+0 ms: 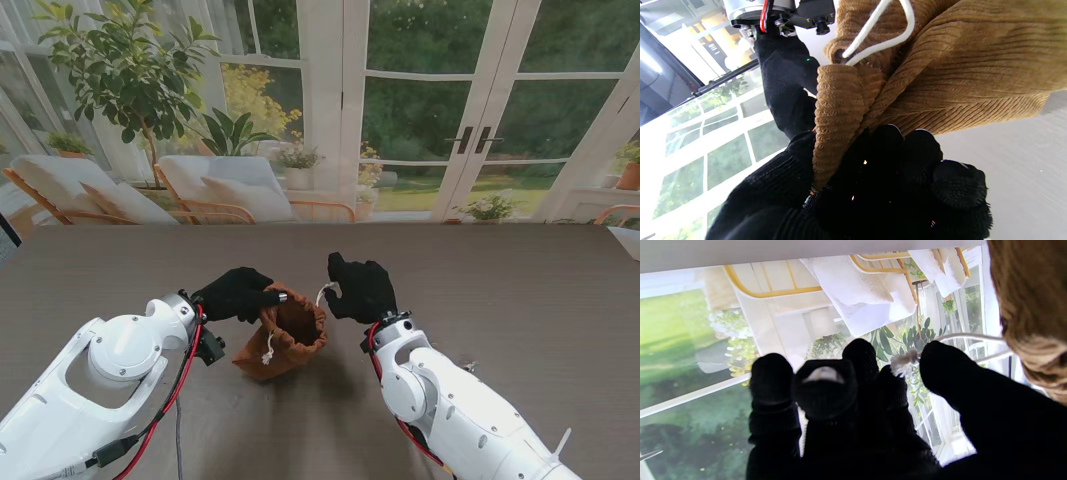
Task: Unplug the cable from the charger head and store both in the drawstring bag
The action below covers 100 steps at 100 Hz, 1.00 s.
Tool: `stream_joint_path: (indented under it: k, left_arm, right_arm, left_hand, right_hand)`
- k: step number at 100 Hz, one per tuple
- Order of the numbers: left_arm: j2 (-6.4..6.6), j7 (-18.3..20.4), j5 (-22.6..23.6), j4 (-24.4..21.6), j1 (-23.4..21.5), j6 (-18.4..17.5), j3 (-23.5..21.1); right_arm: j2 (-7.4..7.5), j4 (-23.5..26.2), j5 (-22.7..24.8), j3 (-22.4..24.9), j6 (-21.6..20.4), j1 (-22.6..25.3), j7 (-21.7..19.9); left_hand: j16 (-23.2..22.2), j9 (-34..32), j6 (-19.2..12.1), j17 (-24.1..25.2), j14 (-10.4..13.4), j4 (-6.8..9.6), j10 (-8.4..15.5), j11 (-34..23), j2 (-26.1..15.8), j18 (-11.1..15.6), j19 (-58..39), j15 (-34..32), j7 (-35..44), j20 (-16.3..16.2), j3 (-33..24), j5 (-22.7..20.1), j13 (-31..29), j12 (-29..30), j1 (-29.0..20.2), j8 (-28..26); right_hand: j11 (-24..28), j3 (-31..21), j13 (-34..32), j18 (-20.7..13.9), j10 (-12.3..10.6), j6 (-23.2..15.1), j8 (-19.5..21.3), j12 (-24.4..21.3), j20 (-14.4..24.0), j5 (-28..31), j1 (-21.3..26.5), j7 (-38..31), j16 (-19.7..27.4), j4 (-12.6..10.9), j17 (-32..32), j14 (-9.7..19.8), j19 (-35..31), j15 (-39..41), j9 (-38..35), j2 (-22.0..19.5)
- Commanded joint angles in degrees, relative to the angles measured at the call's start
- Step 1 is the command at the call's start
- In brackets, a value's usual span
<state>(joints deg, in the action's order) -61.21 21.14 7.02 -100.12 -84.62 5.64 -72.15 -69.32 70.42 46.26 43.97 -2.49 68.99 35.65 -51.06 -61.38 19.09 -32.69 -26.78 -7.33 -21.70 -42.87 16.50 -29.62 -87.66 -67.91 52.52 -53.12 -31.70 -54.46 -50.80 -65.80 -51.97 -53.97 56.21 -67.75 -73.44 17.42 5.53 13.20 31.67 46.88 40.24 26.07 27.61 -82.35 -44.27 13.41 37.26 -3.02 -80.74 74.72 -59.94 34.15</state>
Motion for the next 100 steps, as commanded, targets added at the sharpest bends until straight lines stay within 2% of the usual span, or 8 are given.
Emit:
stream_joint_path:
  k: [1,22,32,42,50,84,90,100]
  left_arm:
    - [-0.21,0.97,-0.6,-0.29,-0.08,-0.31,-0.3]
    - [-0.26,0.78,-1.09,-0.24,-0.31,-1.4,-0.66]
    - [-0.25,0.74,-0.99,-0.24,-0.39,-1.62,-0.77]
    - [-0.2,0.91,-0.88,-0.31,-0.41,-1.57,-0.81]
    - [-0.18,0.97,-0.76,-0.38,-0.41,-1.48,-0.82]
    - [-0.1,1.29,-0.78,-0.28,-0.2,-1.93,-1.04]
    - [-0.1,1.24,-0.71,-0.37,-0.29,-1.96,-1.13]
    - [-0.12,1.14,-0.71,-0.47,-0.47,-1.91,-1.3]
  right_arm:
    - [-0.38,0.27,0.47,-0.38,0.54,0.39,-0.87]
    - [0.05,0.37,2.82,-1.03,1.77,0.03,0.13]
    - [0.22,0.02,3.58,-1.01,0.91,-0.2,0.96]
    - [0.49,-0.28,4.38,-0.81,-0.32,-0.38,1.7]
    - [0.66,-0.11,4.26,-0.32,-1.86,-0.21,1.36]
    - [1.38,1.57,3.91,0.09,-4.12,0.16,-2.63]
    - [1.57,1.64,4.16,0.01,-4.54,0.06,-3.16]
    - [1.64,1.38,4.0,-0.06,-5.46,-0.01,-3.58]
  left_hand:
    - [-1.31,-1.94,0.11,-1.55,-0.35,-1.65,0.01,-1.93,-2.05,2.45,-2.8,-3.16,2.45,-0.81,-1.42,0.26,-2.9,-1.38,-1.3,-1.35]
    - [-1.87,-2.29,-0.03,-2.04,-0.02,-2.14,0.16,-2.88,-1.67,2.55,-3.43,-4.74,3.4,-1.22,-2.79,0.48,-3.24,-2.88,-0.65,-2.25]
    - [-1.93,-2.27,0.04,-2.04,0.07,-2.22,0.18,-2.94,-1.61,2.53,-3.41,-4.88,3.4,-1.26,-2.95,0.54,-3.22,-3.07,-0.56,-2.28]
    - [-1.95,-2.25,-0.02,-2.04,0.03,-2.25,0.21,-2.93,-1.64,2.53,-3.4,-4.92,3.41,-1.29,-3.01,0.55,-3.2,-3.18,-0.5,-2.28]
    - [-1.95,-2.24,0.11,-2.04,0.04,-2.24,0.18,-2.91,-1.62,2.53,-3.39,-4.92,3.32,-1.31,-3.07,0.61,-3.18,-3.24,-0.53,-2.23]
    - [-1.94,-2.31,0.08,-2.06,0.07,-2.21,0.18,-2.86,-1.73,2.66,-3.46,-4.96,3.18,-1.42,-3.02,0.6,-3.23,-3.43,-0.53,-2.14]
    - [-1.94,-2.3,0.11,-2.06,-0.01,-2.22,0.17,-2.83,-1.72,2.69,-3.49,-4.96,3.17,-1.46,-2.96,0.57,-3.25,-3.45,-0.51,-2.13]
    - [-1.93,-2.28,0.12,-2.05,-0.01,-2.21,0.24,-2.81,-1.75,2.7,-3.49,-4.96,3.11,-1.48,-2.9,0.62,-3.25,-3.47,-0.53,-2.09]
  right_hand:
    - [2.49,-1.62,-1.95,0.82,-1.16,5.21,2.14,0.7,1.45,-2.83,-2.4,-4.26,-1.0,-2.46,13.69,1.16,-3.13,2.73,-1.54,-0.78]
    - [3.4,-5.2,-1.92,0.99,-1.53,4.93,3.03,0.1,0.62,-2.39,-3.49,-6.32,-1.81,-4.39,16.17,1.98,-3.95,5.33,-3.24,2.18]
    - [1.03,-1.91,-1.89,0.55,-0.68,-0.99,1.9,-0.54,0.24,-3.14,-2.54,-3.93,-0.93,-3.78,14.21,0.87,-3.25,3.75,-1.11,0.48]
    - [-4.1,0.64,-1.83,-0.06,0.03,-6.3,-1.52,-3.45,0.59,-5.9,-6.43,9.76,1.36,-6.97,11.31,-0.28,-2.21,-0.5,2.63,-3.45]
    - [-6.97,0.98,-1.76,0.16,1.02,-8.05,1.95,-5.37,1.17,-5.26,-7.61,21.71,3.13,-10.88,8.91,-1.37,-1.03,-5.13,5.29,-4.05]
    - [-10.8,0.77,-1.18,0.06,2.02,-15.54,-4.92,-7.03,2.12,4.76,-5.36,34.28,3.55,-10.12,6.01,-1.49,0.53,-9.93,7.49,-2.17]
    - [-11.62,-0.06,-1.21,-0.18,1.93,-16.91,-11.46,-7.01,2.31,9.8,-3.3,30.92,3.19,-4.66,5.85,-1.21,0.84,-10.34,6.9,1.51]
    - [-12.29,-0.85,-1.46,-0.46,1.73,-18.18,-14.31,-7.1,2.28,14.01,-1.35,26.63,3.12,-1.94,5.8,-0.84,0.99,-10.69,5.65,5.02]
